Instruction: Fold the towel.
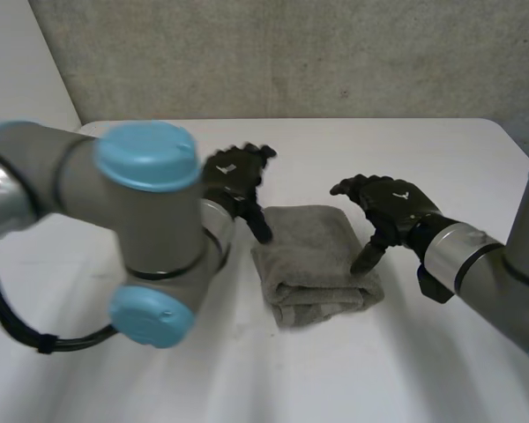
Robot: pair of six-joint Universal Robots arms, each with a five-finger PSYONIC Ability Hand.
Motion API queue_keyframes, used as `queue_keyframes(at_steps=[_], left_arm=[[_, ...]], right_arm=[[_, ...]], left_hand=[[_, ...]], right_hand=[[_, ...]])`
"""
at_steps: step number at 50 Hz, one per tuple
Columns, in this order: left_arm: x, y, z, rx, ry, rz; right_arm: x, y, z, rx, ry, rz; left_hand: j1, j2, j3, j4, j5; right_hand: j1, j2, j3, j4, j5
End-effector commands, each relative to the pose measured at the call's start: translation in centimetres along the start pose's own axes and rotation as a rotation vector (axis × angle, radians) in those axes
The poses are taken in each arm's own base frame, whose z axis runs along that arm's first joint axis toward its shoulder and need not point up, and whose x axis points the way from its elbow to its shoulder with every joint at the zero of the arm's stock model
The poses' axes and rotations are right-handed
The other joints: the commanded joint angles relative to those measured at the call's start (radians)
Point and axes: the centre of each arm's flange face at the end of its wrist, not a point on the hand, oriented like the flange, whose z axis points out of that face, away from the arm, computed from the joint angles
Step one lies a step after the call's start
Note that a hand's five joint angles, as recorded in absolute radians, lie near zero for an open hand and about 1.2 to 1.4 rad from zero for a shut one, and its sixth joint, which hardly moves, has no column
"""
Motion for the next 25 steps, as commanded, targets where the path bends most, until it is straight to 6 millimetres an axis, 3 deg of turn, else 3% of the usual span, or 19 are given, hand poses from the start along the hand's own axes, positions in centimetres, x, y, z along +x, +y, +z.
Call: queue_keyframes(at_steps=[1, 6, 10, 15, 18, 21, 22, 23, 25], left_arm=[[1.6, 3.9, 1.5, -0.096, 0.02, -0.01], [1.3, 7.4, 1.9, -0.182, 0.005, -0.01], [1.0, 8.5, 1.7, -0.214, -0.001, 0.004], [0.7, 9.4, 1.3, -0.245, -0.008, 0.012], [0.7, 9.1, 1.0, -0.243, -0.008, 0.011], [0.9, 7.5, 0.7, -0.211, -0.001, 0.003], [1.0, 6.1, 0.4, -0.178, 0.005, -0.002], [1.0, 6.1, 0.4, -0.177, 0.006, -0.002], [1.3, 3.3, -0.3, -0.113, 0.017, -0.013]], right_arm=[[1.3, 1.7, 2.5, -0.088, -0.042, 0.045], [1.7, 3.2, 4.2, -0.144, -0.052, 0.056], [2.0, 4.4, 5.5, -0.183, -0.063, 0.006], [2.0, 5.2, 5.8, -0.223, -0.073, -0.078], [1.7, 5.0, 5.6, -0.222, -0.082, -0.101], [1.5, 3.9, 5.3, -0.194, -0.082, -0.108], [1.4, 2.9, 5.0, -0.166, -0.078, -0.119], [1.4, 2.9, 5.0, -0.166, -0.078, -0.119], [1.2, 0.5, 4.1, -0.1, -0.066, -0.142]], left_hand=[[-0.001, 0.009, 0.007, 0.009, -0.027], [-0.001, 0.009, 0.007, 0.009, -0.027], [-0.001, 0.009, 0.007, 0.009, -0.027], [-0.001, 0.009, 0.007, 0.009, -0.027], [-0.001, 0.009, 0.007, 0.009, -0.027], [-0.001, 0.009, 0.007, 0.009, -0.027], [-0.001, 0.009, 0.007, 0.009, -0.027], [-0.001, 0.009, 0.007, 0.009, -0.027], [-0.001, 0.009, 0.007, 0.009, -0.027]], right_hand=[[-0.062, -0.075, -0.069, -0.087, -0.06], [-0.062, -0.075, -0.069, -0.087, -0.06], [-0.062, -0.075, -0.069, -0.087, -0.06], [-0.062, -0.075, -0.069, -0.087, -0.06], [-0.062, -0.075, -0.069, -0.087, -0.06], [-0.062, -0.075, -0.069, -0.087, -0.06], [-0.062, -0.075, -0.069, -0.087, -0.06], [-0.062, -0.075, -0.069, -0.087, -0.06], [-0.062, -0.075, -0.069, -0.087, -0.06]])
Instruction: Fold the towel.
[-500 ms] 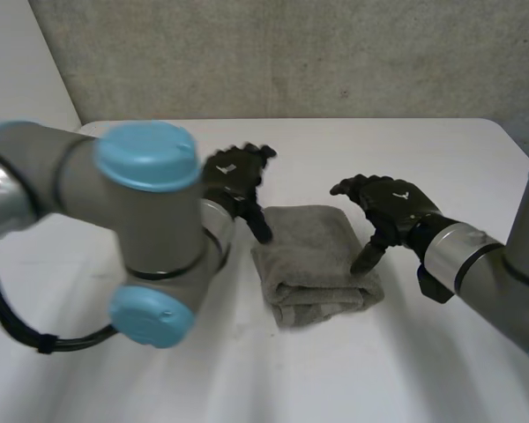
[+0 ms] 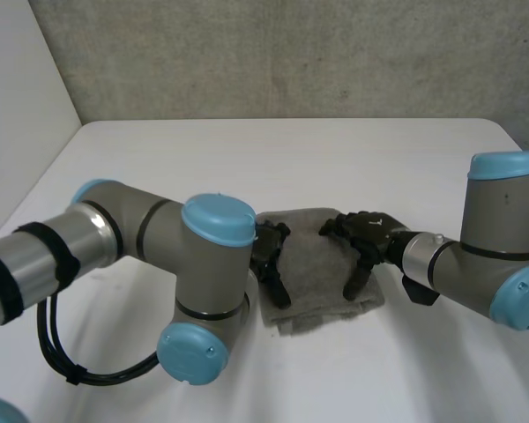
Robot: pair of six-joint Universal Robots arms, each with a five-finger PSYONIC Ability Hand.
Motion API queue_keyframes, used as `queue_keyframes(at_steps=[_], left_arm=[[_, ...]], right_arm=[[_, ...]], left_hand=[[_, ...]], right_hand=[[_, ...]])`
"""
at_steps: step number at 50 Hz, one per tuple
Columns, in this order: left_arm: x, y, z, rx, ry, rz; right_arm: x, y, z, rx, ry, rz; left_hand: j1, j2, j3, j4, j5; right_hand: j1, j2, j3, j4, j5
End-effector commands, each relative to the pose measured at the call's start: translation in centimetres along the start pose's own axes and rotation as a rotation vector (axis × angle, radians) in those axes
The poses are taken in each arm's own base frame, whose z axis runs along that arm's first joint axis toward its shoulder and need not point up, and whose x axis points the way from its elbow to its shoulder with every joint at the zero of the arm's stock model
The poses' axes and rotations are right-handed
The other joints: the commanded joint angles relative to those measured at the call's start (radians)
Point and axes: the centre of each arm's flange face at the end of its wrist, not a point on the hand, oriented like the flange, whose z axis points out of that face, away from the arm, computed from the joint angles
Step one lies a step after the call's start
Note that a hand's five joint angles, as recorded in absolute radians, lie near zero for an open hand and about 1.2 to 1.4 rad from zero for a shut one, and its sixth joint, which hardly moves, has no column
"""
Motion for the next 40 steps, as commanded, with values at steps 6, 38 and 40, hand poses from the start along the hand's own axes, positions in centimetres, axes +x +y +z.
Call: queue_keyframes(at_steps=[6, 38, 40], left_arm=[[-0.1, -9.8, -5.6, 0.24, 0.027, -0.05], [-10.9, -15.6, -13.5, 0.43, -0.017, -0.044], [-10.8, -16.0, -13.6, 0.447, -0.014, -0.039]], right_arm=[[0.4, -8.5, -5.8, 0.265, 0.145, -0.005], [0.2, -12.6, -12.9, 0.406, 0.382, -0.02], [0.2, -12.6, -12.9, 0.411, 0.383, -0.022]], left_hand=[[0.007, 0.01, 0.011, 0.009, -0.025], [0.007, 0.01, 0.011, 0.009, -0.025], [0.007, 0.01, 0.011, 0.009, -0.025]], right_hand=[[-0.056, -0.074, -0.069, -0.087, -0.06], [-0.056, -0.074, -0.069, -0.087, -0.06], [-0.056, -0.074, -0.069, -0.087, -0.06]])
